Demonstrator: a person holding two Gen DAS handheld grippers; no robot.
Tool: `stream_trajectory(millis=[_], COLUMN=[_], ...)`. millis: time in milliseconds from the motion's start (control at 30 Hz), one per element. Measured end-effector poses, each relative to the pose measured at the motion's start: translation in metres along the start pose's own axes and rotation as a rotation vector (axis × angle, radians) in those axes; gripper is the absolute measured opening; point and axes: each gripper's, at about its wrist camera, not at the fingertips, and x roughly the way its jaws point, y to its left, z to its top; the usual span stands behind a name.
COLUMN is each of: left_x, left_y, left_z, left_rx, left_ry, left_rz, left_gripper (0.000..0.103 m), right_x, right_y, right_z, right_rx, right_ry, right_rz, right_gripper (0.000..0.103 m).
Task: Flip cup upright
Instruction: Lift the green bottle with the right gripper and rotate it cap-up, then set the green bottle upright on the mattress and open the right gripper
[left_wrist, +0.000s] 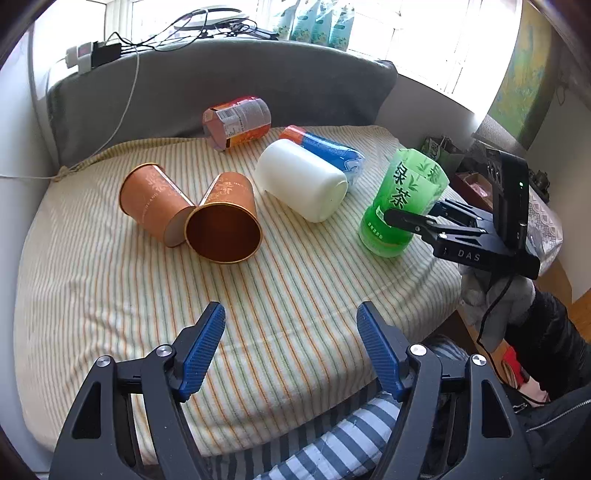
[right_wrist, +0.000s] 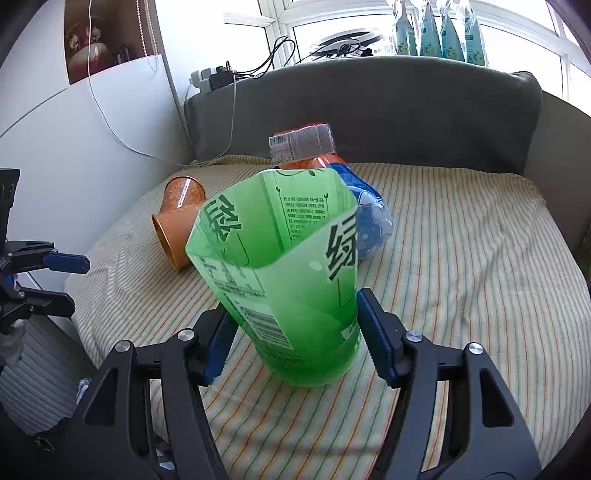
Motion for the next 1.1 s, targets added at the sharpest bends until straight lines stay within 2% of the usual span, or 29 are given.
stream_trajectory(millis=[67, 133, 233, 400, 533, 600, 733, 833, 933, 1100], left_x=[-0.002, -0.007, -0.014, -0.030, -0.041, -0.049, -0.063, -0.072, -0.077, -0.083], left_y=[-0.002, -0.003, -0.004, -0.010, -0.013, -0.012, -0.011, -0.012, -0.017, -0.022], left_z=[-0.001, -0.002, -0.002, -0.003, -0.003, -0.006, -0.007, -0.005, -0.002, -0.002], left_rx=[-0.010, -0.040, -0.089, -0.102, -0.098, -0.112, -0.138, -0.141, -0.116, -0.110], left_ry=[-0.045, -0.101, -0.187, -0.318, -0.397, -0.446, -0.534, -0.586, -0.615, -0.646], left_rz=[0.029, 0.043, 0.073, 0.192, 0.284, 0.300, 0.344, 0.371, 0.406, 0.411], left_gripper=[0.074, 0.074, 0.074, 0.074, 0.074, 0.080, 0.081, 0.081, 0.081, 0.082], right_x=[-0.003, -0.007, -0.014, -0.037, -0.066, -0.084, -0.115, -0.138, -0.151, -0.160], right_y=[0.001, 0.001, 0.004, 0.008, 0.009, 0.014, 0.021, 0.018, 0.015, 0.011], right_z=[-0.002, -0.002, -0.002, -0.004, -0.004, -0.004, 0.000, 0.004, 0.011, 0.013], right_rx=[-0.004, 0.000, 0.004, 0.002, 0.037, 0.026, 0.041, 0.087, 0.117, 0.146], right_ry=[-0.009, -0.017, -0.039, -0.079, -0.167, -0.227, -0.338, -0.416, -0.447, -0.473], right_rz=[-0.012, -0.013, -0.020, -0.047, -0.088, -0.143, -0.227, -0.269, -0.298, -0.359], right_gripper=[0.068, 0.080, 0.088, 0.089, 0.094, 0.094, 0.101, 0.103, 0.103, 0.103])
